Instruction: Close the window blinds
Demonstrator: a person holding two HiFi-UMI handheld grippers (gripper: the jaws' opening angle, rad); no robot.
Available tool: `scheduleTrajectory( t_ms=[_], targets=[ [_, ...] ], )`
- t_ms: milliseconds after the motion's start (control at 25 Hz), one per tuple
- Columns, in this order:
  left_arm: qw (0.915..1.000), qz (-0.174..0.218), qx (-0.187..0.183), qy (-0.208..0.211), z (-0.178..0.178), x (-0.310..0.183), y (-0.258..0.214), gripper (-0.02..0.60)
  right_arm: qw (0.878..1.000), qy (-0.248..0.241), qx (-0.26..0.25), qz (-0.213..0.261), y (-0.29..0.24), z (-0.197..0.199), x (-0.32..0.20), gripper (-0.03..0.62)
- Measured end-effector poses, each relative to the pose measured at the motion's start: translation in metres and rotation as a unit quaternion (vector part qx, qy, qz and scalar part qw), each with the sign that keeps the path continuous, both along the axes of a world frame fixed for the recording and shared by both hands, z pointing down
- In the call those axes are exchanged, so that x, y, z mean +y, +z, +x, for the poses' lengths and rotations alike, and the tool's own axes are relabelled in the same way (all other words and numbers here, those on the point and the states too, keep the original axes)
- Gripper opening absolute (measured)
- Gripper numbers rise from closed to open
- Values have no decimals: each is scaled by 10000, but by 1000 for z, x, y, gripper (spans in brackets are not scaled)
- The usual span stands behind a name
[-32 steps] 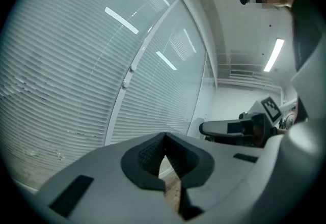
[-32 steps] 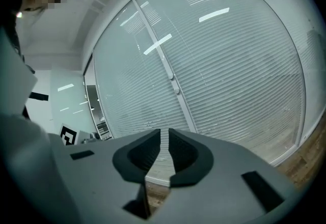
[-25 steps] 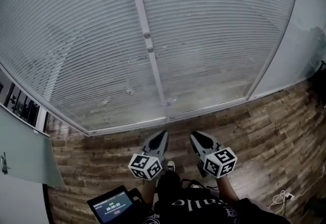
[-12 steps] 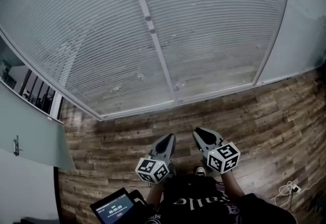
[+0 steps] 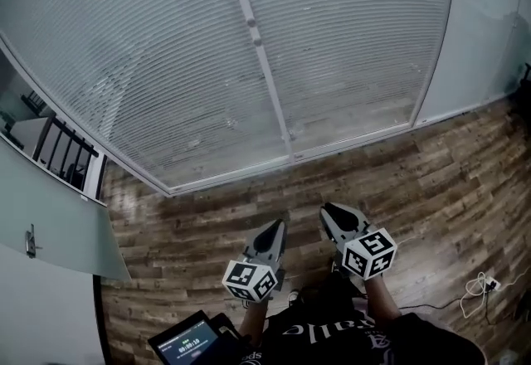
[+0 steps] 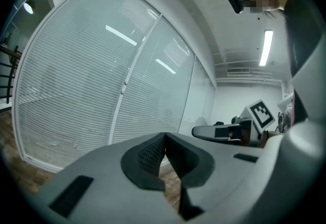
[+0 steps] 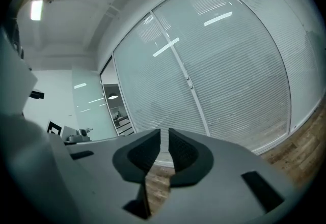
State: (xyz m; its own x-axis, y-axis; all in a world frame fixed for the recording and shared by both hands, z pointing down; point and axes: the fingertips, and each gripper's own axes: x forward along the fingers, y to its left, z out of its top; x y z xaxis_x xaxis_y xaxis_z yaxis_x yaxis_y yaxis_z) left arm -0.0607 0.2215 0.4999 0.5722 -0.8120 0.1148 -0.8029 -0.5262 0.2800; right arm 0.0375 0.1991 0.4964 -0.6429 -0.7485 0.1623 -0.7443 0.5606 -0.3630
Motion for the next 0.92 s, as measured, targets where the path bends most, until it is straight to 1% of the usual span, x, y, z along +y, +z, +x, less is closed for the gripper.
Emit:
scheduleTrajectory(
  t_ms=[160, 360, 600, 920],
  targets=[
    [9998, 7, -150, 162, -36, 41, 9, 6, 9997, 210, -55, -55, 11, -32, 45, 60],
    [9996, -50, -53, 260, -61, 72, 20, 5, 9996, 236, -10, -124, 23, -63, 83, 60],
    [9995, 111, 30, 283, -81, 77, 13, 5, 9996, 267, 24, 64, 10, -84, 95, 60],
    [9989, 233, 109, 392, -81, 65, 9, 6, 9993, 341, 52, 166, 6, -86, 88, 60]
  ],
)
